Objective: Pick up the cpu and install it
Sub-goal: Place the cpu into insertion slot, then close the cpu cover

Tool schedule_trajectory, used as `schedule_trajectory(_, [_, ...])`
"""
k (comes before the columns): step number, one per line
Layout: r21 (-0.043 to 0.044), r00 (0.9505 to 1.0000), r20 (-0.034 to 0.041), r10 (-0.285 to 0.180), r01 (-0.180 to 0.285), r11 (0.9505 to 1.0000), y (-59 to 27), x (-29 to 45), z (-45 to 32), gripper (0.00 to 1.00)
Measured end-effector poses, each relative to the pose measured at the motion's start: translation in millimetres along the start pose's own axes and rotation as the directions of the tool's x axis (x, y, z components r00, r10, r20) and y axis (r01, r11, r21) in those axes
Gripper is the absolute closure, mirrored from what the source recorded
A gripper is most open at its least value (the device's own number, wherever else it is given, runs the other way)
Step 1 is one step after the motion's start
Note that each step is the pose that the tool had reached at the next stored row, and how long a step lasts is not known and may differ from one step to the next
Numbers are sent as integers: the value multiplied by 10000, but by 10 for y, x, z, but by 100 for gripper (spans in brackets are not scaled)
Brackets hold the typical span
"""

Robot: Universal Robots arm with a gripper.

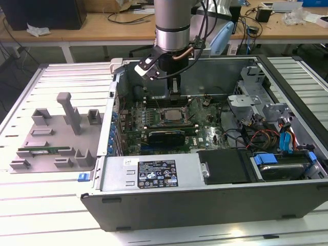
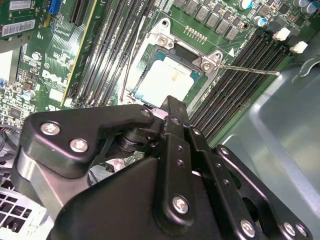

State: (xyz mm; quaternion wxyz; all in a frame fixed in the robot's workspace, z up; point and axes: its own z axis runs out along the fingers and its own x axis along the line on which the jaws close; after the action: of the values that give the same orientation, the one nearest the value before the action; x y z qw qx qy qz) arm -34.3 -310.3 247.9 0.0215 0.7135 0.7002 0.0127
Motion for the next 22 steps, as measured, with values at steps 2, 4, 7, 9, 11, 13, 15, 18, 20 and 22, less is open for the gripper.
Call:
schedule_trajectory(2, [0, 10000, 0, 0, 0, 10000, 0, 0, -2, 89])
schedule_trajectory(4, [0, 10000, 0, 0, 0, 10000, 0, 0, -4, 89])
schedule_trajectory(7, [0, 10000, 0, 0, 0, 10000, 0, 0, -9, 89])
schedule_trajectory(9, [0, 10000, 0, 0, 0, 10000, 1, 0, -12, 89])
schedule_trajectory(11, [0, 10000, 0, 0, 0, 10000, 1, 0, -14, 89])
schedule_trajectory(13, [0, 10000, 0, 0, 0, 10000, 1, 0, -16, 89])
schedule_trajectory(15, [0, 10000, 1, 0, 0, 10000, 1, 0, -19, 89])
schedule_trajectory(18, [0, 10000, 1, 1, -1, 10000, 6, -2, -120, 89])
schedule_trajectory(20, [0, 10000, 1, 0, 0, 10000, 9, -2, -184, 89])
schedule_trajectory(22, [-2, 10000, -1, 0, 0, 10000, 9, -2, -190, 89])
